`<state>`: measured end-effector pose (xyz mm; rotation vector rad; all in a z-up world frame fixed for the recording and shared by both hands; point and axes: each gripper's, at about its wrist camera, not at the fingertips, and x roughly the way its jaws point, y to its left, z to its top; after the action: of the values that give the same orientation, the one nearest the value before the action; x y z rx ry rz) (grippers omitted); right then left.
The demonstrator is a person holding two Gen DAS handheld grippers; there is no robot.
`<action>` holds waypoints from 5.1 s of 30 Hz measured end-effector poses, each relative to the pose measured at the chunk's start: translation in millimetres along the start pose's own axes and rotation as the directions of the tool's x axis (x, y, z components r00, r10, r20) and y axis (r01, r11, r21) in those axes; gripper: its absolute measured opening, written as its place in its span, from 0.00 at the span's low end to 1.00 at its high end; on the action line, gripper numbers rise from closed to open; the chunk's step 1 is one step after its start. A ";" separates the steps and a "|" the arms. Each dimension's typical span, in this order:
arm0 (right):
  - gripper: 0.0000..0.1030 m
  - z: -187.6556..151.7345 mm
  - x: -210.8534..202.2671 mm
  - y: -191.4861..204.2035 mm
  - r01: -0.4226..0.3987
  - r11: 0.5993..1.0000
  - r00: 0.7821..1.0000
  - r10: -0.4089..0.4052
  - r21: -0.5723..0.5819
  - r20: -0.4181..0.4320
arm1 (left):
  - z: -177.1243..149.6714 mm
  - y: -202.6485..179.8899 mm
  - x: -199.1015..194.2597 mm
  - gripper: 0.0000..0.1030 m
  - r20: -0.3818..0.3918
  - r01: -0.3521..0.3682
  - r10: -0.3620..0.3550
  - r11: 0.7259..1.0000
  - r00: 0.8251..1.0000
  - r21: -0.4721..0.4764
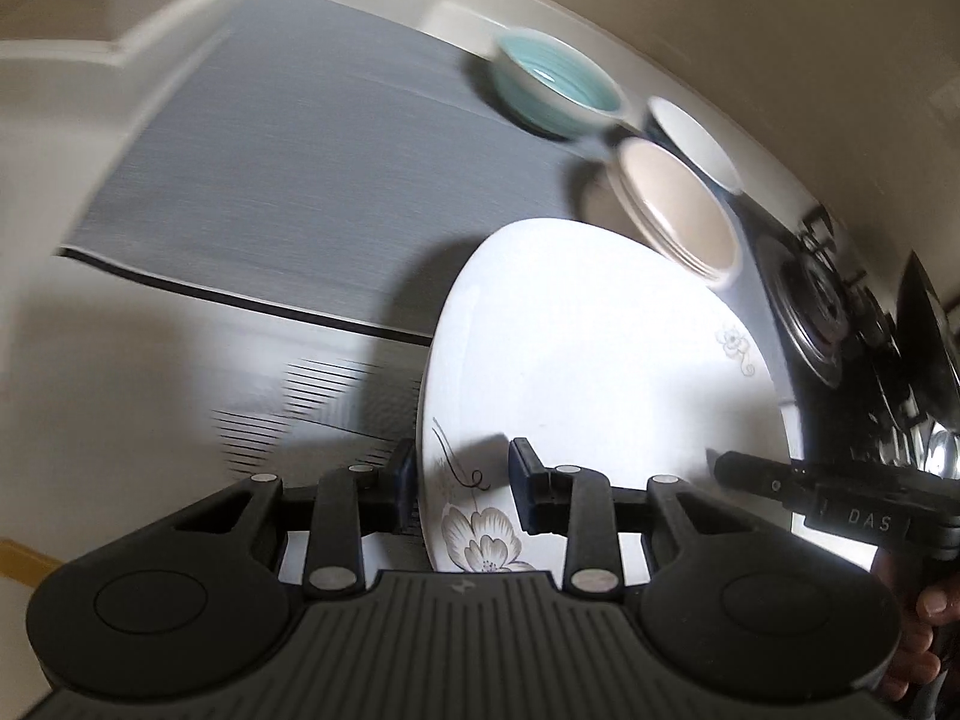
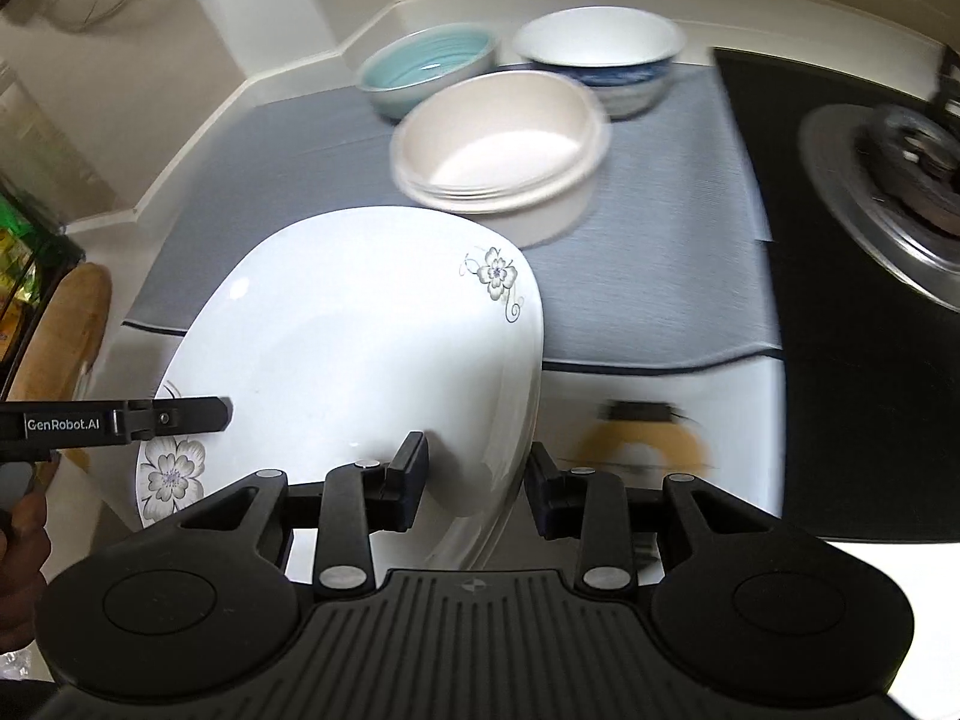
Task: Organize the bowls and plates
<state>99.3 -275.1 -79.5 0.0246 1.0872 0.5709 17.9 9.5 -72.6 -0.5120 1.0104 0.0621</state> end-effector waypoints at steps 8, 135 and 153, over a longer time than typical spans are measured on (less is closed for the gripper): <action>0.36 31.9 46.5 73.1 -0.036 0.999 0.999 0.035 -0.036 -0.026 | 24.9 77.8 -24.0 0.33 0.048 -0.044 0.048 0.996 0.998 -0.076; 0.31 -18.3 -77.3 -53.5 0.153 0.967 0.962 -0.192 0.203 0.192 | 221.9 -24.8 107.9 0.45 0.116 0.012 0.010 0.982 0.993 -0.190; 0.31 15.5 -69.5 -35.4 0.089 0.986 0.966 -0.120 0.140 0.231 | 162.6 -39.8 71.2 0.20 -0.027 0.010 -0.009 1.000 1.000 0.029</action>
<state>104.0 -332.7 -24.9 0.1445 0.8832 0.3907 196.5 32.5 -46.8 -0.4926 1.0337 0.0322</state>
